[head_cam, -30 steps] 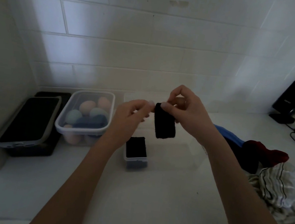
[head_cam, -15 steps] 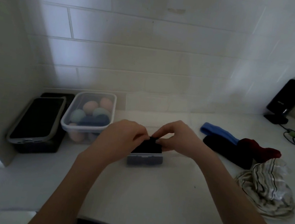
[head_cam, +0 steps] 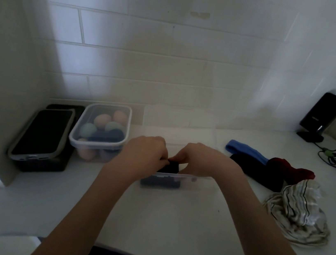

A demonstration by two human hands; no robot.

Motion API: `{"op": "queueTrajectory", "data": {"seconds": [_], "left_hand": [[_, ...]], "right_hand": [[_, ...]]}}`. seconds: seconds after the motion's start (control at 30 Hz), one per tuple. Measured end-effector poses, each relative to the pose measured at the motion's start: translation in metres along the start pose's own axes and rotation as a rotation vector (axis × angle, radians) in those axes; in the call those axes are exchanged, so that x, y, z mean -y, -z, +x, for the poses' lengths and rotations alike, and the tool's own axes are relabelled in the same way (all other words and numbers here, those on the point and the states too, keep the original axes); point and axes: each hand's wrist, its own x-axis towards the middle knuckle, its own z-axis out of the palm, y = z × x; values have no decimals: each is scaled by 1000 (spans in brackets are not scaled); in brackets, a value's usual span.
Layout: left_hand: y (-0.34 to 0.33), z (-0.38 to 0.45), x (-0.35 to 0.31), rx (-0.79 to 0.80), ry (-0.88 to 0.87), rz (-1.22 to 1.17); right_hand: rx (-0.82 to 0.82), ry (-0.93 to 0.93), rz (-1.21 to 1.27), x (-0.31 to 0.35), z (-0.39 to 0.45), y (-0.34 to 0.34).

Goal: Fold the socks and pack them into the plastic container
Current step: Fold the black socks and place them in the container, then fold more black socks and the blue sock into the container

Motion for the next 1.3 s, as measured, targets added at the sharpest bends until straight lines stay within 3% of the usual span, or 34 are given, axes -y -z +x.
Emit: {"op": "queueTrajectory", "data": {"seconds": [0.23, 0.5, 0.77, 0.87, 0.97, 1.07, 1.17, 1.3], "left_hand": [[2, 5, -6, 78, 61, 53], [0, 9, -9, 70, 78, 68], [2, 5, -6, 45, 72, -94], [3, 1, -2, 53, 55, -194], [4, -2, 4, 0, 17, -247], [3, -4, 9, -121, 17, -286], [-2, -6, 6, -207, 6, -350], [-11, -5, 2, -270, -8, -436]], "right_hand": [[111, -63, -22, 7, 0, 5], [65, -75, -189, 9, 3, 2], [134, -41, 252, -10, -5, 18], [-10, -17, 402, -27, -12, 29], [-312, -81, 545, -54, -15, 37], [-514, -255, 404, -89, -9, 34], [-377, -475, 226, -109, -6, 24], [-197, -531, 43, -112, -2, 11]]}}
